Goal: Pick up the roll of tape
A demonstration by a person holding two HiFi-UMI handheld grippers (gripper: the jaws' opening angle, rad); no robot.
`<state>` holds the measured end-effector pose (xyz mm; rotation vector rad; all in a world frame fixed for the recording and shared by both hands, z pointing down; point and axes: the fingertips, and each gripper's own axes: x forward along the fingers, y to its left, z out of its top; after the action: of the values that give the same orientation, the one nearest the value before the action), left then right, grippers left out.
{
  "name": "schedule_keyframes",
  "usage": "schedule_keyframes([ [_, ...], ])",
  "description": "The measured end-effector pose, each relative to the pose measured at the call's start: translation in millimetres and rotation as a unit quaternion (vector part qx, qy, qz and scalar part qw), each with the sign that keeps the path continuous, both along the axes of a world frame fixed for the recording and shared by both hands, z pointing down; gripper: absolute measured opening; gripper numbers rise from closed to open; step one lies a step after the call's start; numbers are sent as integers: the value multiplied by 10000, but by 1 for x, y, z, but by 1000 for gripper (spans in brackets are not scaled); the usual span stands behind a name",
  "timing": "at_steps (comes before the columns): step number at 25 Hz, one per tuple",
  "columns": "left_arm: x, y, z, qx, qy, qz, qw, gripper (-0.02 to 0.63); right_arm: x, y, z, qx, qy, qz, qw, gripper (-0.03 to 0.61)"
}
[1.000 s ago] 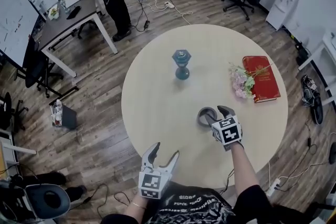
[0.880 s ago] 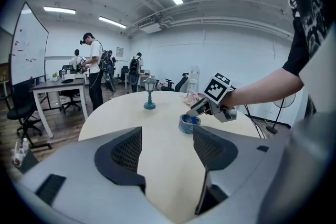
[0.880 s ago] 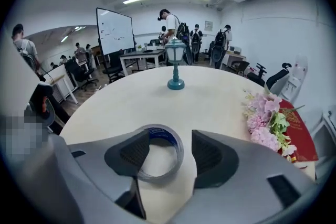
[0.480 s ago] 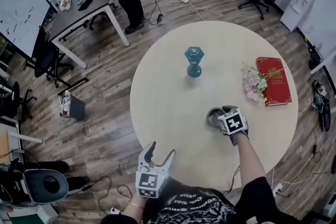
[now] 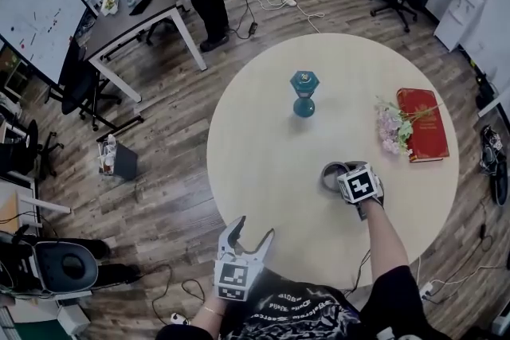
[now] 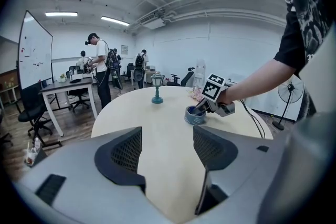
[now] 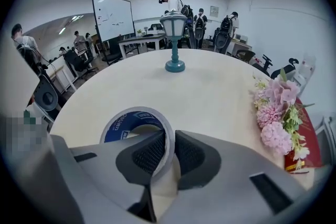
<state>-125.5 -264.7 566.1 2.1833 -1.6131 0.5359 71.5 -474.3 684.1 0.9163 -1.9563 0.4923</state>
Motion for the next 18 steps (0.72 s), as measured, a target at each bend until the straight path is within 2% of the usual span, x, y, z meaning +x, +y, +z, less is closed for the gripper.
schedule_keyframes([
  [8,1,6,-2,39,160,-67,9998,325,4,0,-42,585,-254,285,9976,66],
  [12,7,7,0,9,239,8,9997,325,13,0,-75,1191,-269,577,9908,64],
  [18,19,8,-8,118,462,65,9988,325,21,15,-115,1613,-407,807,9828,64],
])
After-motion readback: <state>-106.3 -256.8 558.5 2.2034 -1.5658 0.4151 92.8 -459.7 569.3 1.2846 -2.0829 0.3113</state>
